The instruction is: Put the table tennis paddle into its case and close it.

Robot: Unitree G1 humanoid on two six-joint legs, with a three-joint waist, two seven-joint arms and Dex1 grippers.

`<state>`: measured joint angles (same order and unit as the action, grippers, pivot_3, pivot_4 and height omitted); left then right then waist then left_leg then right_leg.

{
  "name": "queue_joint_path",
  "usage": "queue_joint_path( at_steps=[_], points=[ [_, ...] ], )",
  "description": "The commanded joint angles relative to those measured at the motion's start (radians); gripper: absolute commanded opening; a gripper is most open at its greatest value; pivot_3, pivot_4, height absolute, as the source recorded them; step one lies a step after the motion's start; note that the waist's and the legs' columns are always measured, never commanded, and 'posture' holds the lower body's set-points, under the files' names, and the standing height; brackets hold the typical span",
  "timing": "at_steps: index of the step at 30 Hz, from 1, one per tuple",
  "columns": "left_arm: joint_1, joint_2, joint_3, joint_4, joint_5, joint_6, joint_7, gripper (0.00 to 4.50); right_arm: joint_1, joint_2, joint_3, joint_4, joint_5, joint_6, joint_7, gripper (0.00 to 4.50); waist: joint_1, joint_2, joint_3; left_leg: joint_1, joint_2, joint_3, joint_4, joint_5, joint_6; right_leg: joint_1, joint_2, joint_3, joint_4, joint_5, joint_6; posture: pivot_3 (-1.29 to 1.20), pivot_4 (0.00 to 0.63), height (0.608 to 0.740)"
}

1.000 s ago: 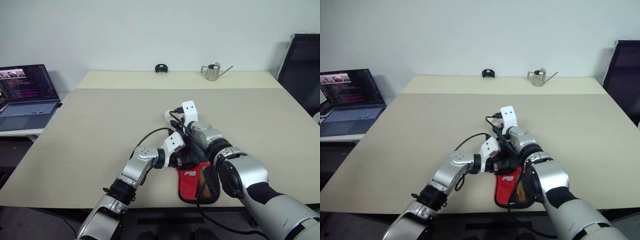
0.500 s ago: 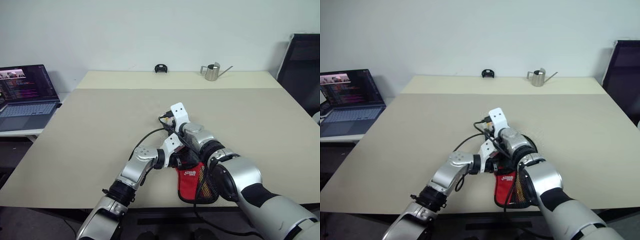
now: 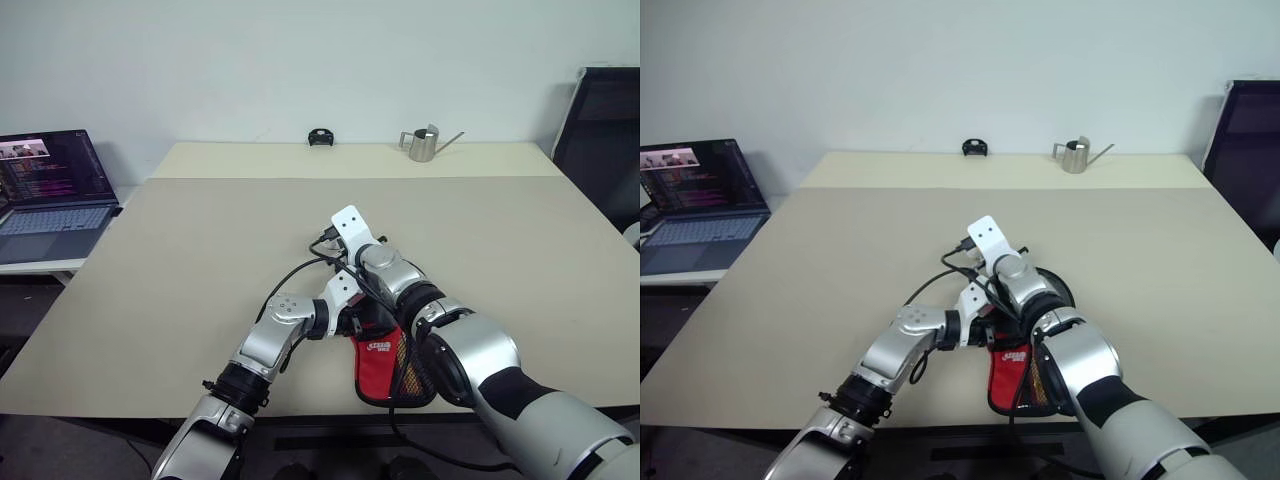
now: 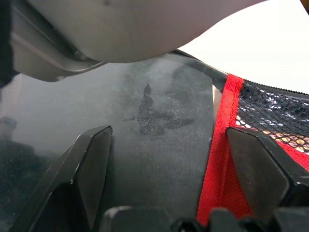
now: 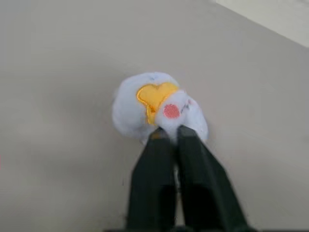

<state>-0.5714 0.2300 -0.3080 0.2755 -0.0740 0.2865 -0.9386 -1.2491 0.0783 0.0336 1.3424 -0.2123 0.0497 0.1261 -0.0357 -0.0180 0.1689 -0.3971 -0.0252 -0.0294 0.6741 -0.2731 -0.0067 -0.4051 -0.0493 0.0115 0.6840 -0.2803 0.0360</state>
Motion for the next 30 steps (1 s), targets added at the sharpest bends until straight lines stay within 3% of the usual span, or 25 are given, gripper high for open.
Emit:
queue_joint_path(
  at_steps=[1, 19, 30],
  points=[
    [0.022, 0.007, -0.016, 0.012, 0.008, 0.020, 0.001, 4.10, -0.020, 0.005, 0.012, -0.006, -0.010, -0.019, -0.020, 0.03, 0.000, 0.000, 0.000, 0.000, 0.000, 0.000, 0.000, 0.000, 0.000, 0.000, 0.000, 0.000, 0.000, 0.000, 0.000, 0.00, 0.150, 0.740],
    [0.016, -0.004, -0.028, 0.044, 0.006, 0.014, -0.011, 4.10, 0.015, -0.176, 0.044, -0.004, -0.068, -0.037, -0.086, 0.03, -0.003, 0.000, 0.000, 0.000, 0.000, 0.001, 0.000, 0.000, 0.000, 0.000, 0.000, 0.000, 0.000, 0.000, 0.000, 0.00, 0.150, 0.740],
    [-0.001, -0.007, -0.030, 0.069, 0.009, 0.006, -0.028, 4.10, 0.037, -0.217, 0.097, -0.006, -0.121, -0.060, -0.095, 0.03, 0.002, 0.000, -0.001, 0.000, 0.000, 0.001, 0.000, 0.000, 0.000, 0.001, 0.000, 0.000, 0.000, 0.000, 0.000, 0.00, 0.150, 0.740]
  ],
)
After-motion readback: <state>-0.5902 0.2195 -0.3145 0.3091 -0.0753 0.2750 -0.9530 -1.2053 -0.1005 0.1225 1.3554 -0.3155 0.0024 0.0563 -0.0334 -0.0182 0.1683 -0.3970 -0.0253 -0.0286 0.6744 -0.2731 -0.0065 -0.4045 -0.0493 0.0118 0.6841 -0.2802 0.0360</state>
